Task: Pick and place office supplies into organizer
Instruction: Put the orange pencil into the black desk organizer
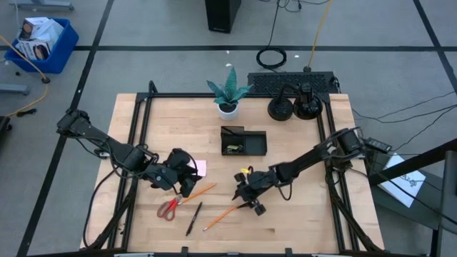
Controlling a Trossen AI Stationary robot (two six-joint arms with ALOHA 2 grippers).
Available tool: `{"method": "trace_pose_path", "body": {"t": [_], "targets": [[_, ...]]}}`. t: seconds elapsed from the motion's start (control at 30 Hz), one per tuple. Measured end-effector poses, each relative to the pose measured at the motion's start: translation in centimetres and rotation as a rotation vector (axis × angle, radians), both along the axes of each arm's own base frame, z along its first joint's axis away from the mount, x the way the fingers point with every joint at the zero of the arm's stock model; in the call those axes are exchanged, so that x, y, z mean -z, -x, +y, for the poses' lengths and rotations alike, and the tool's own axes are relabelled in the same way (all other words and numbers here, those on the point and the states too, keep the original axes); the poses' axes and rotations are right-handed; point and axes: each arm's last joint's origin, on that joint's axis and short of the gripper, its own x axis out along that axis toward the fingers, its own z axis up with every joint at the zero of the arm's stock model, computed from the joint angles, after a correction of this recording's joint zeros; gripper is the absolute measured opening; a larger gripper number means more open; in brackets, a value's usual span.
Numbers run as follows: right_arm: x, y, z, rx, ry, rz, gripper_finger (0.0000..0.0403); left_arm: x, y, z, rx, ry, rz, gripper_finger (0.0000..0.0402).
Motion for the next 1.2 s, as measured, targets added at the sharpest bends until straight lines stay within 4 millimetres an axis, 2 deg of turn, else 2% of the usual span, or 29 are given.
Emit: {"method": "trace_pose_path", "body": {"t": [0.17, 0.47, 0.6, 0.73, 0.9, 1.2], "targets": [[1.2, -0.4, 0.6, -0.027, 0.048, -0.039, 0.0168, 0.0, 0.0, 0.0, -0.016, 0.019, -0.001, 0.0161], [2.0, -0.6, 0.6, -0.057, 0.094, -0.088, 0.0165, 0.0, 0.0, 0.0, -0.028, 0.030, 0.000, 0.0161], [2.5, -0.7, 0.6, -0.064, 0.106, -0.091, 0.0165, 0.0, 0.0, 0.2, -0.033, 0.030, 0.000, 0.0161], [3.9, -0.7, 0.6, -0.062, 0.096, -0.055, 0.0164, 0.0, -0.1, 0.2, -0.037, 0.031, -0.001, 0.0161], [4.0, -0.8, 0.6, -0.056, 0.091, -0.061, 0.0162, 0.0, -0.1, 0.3, -0.022, 0.054, 0.009, 0.0161], [4.3, -0.6, 0.6, -0.061, 0.106, -0.028, 0.0112, 0.0, -0.1, 0.2, -0.020, 0.052, 0.009, 0.0161]]}}
